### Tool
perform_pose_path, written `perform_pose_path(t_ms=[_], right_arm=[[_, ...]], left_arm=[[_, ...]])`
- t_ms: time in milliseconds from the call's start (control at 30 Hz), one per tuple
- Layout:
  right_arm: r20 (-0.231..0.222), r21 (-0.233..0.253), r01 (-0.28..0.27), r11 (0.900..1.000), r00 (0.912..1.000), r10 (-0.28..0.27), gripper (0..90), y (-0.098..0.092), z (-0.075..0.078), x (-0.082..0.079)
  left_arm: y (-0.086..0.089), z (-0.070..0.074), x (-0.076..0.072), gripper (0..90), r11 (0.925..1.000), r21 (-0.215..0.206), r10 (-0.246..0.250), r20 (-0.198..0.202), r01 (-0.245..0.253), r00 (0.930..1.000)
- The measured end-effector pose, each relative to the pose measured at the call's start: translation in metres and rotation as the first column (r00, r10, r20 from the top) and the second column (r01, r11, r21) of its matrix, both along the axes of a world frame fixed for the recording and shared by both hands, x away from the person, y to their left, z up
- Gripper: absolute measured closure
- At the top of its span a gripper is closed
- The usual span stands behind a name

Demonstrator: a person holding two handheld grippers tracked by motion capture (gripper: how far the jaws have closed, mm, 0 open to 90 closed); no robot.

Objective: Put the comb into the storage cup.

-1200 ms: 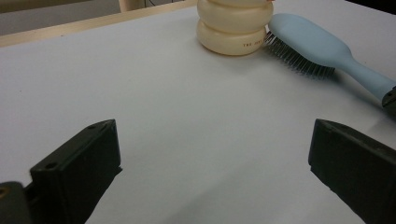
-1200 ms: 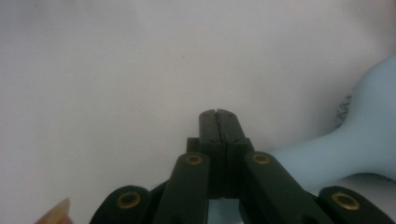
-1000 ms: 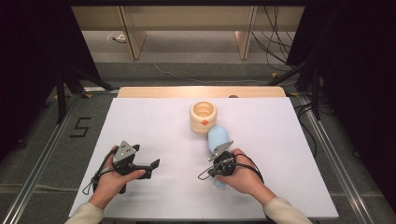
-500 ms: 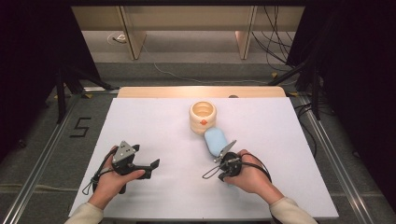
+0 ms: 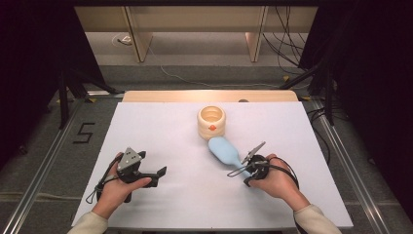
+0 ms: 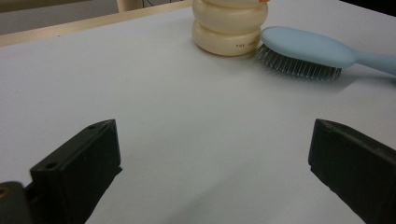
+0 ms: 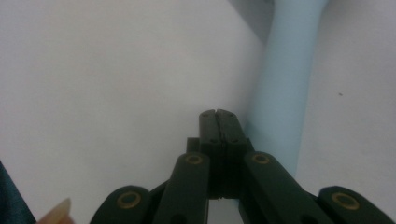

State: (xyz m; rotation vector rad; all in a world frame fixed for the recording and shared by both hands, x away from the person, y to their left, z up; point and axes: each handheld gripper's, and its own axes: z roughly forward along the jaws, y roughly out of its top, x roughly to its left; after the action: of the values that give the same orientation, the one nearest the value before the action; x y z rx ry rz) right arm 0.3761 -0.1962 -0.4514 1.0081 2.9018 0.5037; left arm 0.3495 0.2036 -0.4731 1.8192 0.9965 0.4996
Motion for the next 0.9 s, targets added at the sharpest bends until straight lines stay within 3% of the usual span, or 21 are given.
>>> perform_pose_path(t_ms=[200, 333, 667, 833, 867, 900], right_arm=[[-0.008, 0.006, 0.050, 0.999, 0.9987, -0.050, 90.0, -0.011, 0.001, 0.005], [0.000, -0.016, 0.072, 0.997, 0.9974, -0.072, 90.0, -0.015, 0.003, 0.007], [0.016, -0.036, 0.042, 0.998, 0.9990, -0.042, 89.2, -0.012, 0.008, 0.005], [0.081, -0.007, 0.005, 1.000, 0.9967, -0.004, 82.0, -0.011, 0.025, 0.006], [0.109, 0.001, -0.002, 1.000, 0.9941, 0.002, 79.7, -0.012, 0.029, 0.007], [0.155, 0.018, 0.001, 1.000, 0.9880, -0.003, 71.4, -0.013, 0.034, 0.012]], left_arm=[[0.000, 0.000, 0.000, 1.9, 1.0000, 0.003, -0.001, -0.001, 0.001, 1.0000], [0.000, 0.000, 0.000, 1.9, 1.0000, 0.003, -0.002, -0.003, 0.002, 1.0000], [-0.001, -0.001, 0.000, 1.9, 1.0000, 0.002, -0.003, -0.003, 0.003, 1.0000], [-0.001, -0.001, 0.000, 2.0, 1.0000, 0.003, -0.005, -0.005, 0.005, 1.0000], [-0.001, -0.001, 0.000, 2.0, 1.0000, 0.004, -0.004, -0.005, 0.004, 1.0000], [-0.001, -0.001, 0.000, 2.0, 1.0000, 0.003, -0.004, -0.004, 0.004, 1.0000]])
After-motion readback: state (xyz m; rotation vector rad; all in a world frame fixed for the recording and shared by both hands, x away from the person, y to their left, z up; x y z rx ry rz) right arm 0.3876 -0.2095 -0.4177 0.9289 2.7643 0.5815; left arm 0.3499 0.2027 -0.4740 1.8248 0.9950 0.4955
